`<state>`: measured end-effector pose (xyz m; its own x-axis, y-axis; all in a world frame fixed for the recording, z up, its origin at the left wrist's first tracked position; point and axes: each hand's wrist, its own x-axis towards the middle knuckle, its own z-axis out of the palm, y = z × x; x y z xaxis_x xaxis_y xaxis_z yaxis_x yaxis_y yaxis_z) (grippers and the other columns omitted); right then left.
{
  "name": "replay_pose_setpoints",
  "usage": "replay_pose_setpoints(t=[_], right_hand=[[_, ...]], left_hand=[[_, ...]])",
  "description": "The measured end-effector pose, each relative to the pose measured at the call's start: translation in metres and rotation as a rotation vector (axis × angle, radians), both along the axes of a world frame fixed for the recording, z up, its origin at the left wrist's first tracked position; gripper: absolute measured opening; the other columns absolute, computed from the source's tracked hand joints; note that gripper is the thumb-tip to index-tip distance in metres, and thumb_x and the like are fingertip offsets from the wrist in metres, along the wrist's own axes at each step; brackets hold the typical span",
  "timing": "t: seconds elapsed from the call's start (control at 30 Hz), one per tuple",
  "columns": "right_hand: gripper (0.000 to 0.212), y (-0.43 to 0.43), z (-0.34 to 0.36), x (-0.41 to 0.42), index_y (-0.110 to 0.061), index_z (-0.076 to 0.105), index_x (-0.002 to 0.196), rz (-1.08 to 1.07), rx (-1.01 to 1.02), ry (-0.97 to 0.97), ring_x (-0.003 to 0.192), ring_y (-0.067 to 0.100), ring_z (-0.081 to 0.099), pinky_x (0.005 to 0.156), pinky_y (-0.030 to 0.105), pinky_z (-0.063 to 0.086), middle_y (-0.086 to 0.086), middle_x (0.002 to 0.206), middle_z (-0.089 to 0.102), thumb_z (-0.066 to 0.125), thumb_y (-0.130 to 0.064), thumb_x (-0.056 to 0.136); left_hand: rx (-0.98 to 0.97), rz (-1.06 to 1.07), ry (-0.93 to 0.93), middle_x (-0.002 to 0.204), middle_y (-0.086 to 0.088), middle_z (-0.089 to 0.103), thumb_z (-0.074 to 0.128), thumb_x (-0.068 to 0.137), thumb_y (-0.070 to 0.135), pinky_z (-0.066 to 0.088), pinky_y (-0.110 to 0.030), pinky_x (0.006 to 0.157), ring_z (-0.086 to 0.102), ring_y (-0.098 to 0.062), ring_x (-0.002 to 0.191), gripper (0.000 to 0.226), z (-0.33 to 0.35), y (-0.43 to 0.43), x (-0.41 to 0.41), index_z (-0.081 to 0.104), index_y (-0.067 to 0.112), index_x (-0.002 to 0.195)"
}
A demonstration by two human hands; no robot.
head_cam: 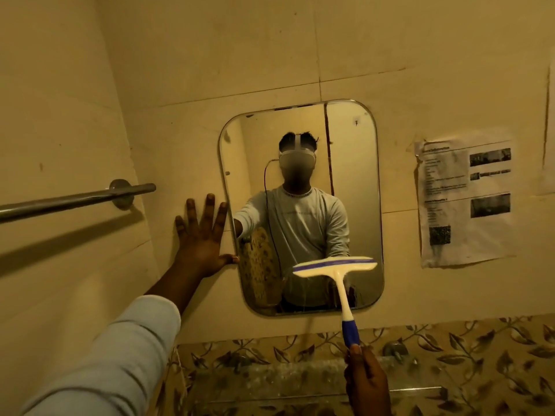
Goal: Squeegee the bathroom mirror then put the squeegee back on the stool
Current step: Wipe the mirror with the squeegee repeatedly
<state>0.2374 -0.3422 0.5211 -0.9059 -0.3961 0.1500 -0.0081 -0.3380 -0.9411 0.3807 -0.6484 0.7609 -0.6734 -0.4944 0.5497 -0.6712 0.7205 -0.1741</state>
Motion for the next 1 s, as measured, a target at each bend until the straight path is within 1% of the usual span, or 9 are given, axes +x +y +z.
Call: replay_pose_setpoints(t=[0.1, 0.17, 0.23, 0.43, 0.6, 0.7, 0.73, 0.87, 1.0], right_hand=[[0.072, 0.006, -0.018, 0.008, -0.005, 0.065, 0.076, -0.024, 0.079, 0.007, 0.039, 0.018, 0.038, 0.05, 0.025, 0.032, 0.004, 0.046, 0.042, 0.058, -0.076, 0.078], [0.066, 0.01, -0.013, 0.013, -0.004, 0.065, 0.076, -0.016, 0.055, 0.013, 0.04, 0.018, 0.039, 0.052, 0.026, 0.032, 0.007, 0.047, 0.043, 0.057, -0.069, 0.083], [0.048, 0.01, 0.004, 0.013, -0.006, 0.067, 0.078, -0.003, 0.012, 0.043, 0.045, 0.021, 0.041, 0.055, 0.03, 0.034, 0.01, 0.05, 0.046, 0.056, -0.052, 0.082], [0.038, -0.013, 0.061, 0.017, -0.011, 0.065, 0.087, 0.051, -0.036, 0.283, 0.05, 0.02, 0.041, 0.048, 0.029, 0.035, 0.006, 0.058, 0.049, 0.048, -0.044, 0.097], [0.055, -0.026, 0.037, 0.014, -0.014, 0.063, 0.081, 0.044, 0.044, 0.327, 0.05, 0.014, 0.045, 0.052, 0.03, 0.037, 0.001, 0.057, 0.05, 0.047, -0.066, 0.092], [0.069, -0.028, 0.009, 0.013, -0.017, 0.062, 0.08, 0.015, 0.113, 0.287, 0.048, 0.016, 0.046, 0.052, 0.031, 0.037, 0.001, 0.054, 0.05, 0.048, -0.084, 0.076], [0.065, -0.027, 0.001, 0.014, -0.02, 0.062, 0.078, 0.006, 0.135, 0.272, 0.048, 0.016, 0.046, 0.052, 0.03, 0.038, 0.001, 0.053, 0.05, 0.048, -0.084, 0.076], [0.028, -0.014, -0.029, 0.023, -0.031, 0.064, 0.072, -0.009, 0.245, 0.258, 0.046, 0.016, 0.051, 0.052, 0.026, 0.04, 0.002, 0.05, 0.052, 0.057, -0.046, 0.094], [0.035, 0.002, -0.041, 0.029, -0.024, 0.068, 0.066, -0.022, 0.291, 0.23, 0.045, 0.011, 0.055, 0.046, 0.017, 0.038, 0.002, 0.05, 0.056, 0.06, -0.045, 0.093]], left_hand=[[-0.003, -0.005, 0.007, 0.17, -0.006, -0.038, 0.071, 0.068, 0.088, -0.002, -0.079, 0.119, -0.034, -0.05, 0.153, 0.148, 0.001, 0.002, 0.0, -0.025, 0.027, 0.164], [0.003, -0.007, 0.007, 0.169, -0.005, -0.039, 0.071, 0.069, 0.087, -0.002, -0.078, 0.12, -0.035, -0.05, 0.152, 0.148, 0.001, 0.002, 0.001, -0.026, 0.028, 0.164], [-0.001, -0.004, 0.01, 0.169, -0.005, -0.04, 0.072, 0.069, 0.086, -0.003, -0.078, 0.121, -0.036, -0.049, 0.152, 0.147, 0.001, 0.003, 0.0, -0.026, 0.028, 0.164], [0.011, 0.022, -0.004, 0.165, -0.005, -0.047, 0.067, 0.073, 0.087, -0.001, -0.077, 0.122, -0.038, -0.049, 0.151, 0.145, 0.004, 0.01, 0.002, -0.034, 0.029, 0.16], [0.002, 0.012, 0.008, 0.167, -0.006, -0.043, 0.069, 0.072, 0.086, 0.0, -0.078, 0.122, -0.037, -0.049, 0.151, 0.146, 0.001, 0.008, 0.002, -0.031, 0.029, 0.161], [-0.007, 0.013, 0.015, 0.167, -0.006, -0.043, 0.069, 0.071, 0.086, 0.0, -0.078, 0.122, -0.037, -0.049, 0.151, 0.147, 0.002, 0.007, 0.002, -0.032, 0.029, 0.161], [-0.008, 0.014, 0.013, 0.167, -0.005, -0.044, 0.069, 0.071, 0.087, -0.001, -0.078, 0.122, -0.037, -0.048, 0.151, 0.147, 0.003, 0.007, 0.002, -0.032, 0.03, 0.161], [-0.002, 0.021, 0.008, 0.165, -0.005, -0.047, 0.068, 0.072, 0.087, -0.002, -0.077, 0.122, -0.038, -0.048, 0.151, 0.146, 0.003, 0.008, 0.001, -0.034, 0.03, 0.16], [0.003, 0.023, 0.004, 0.165, -0.005, -0.047, 0.066, 0.073, 0.088, -0.002, -0.077, 0.122, -0.039, -0.049, 0.15, 0.145, 0.002, 0.008, 0.001, -0.034, 0.029, 0.16]])
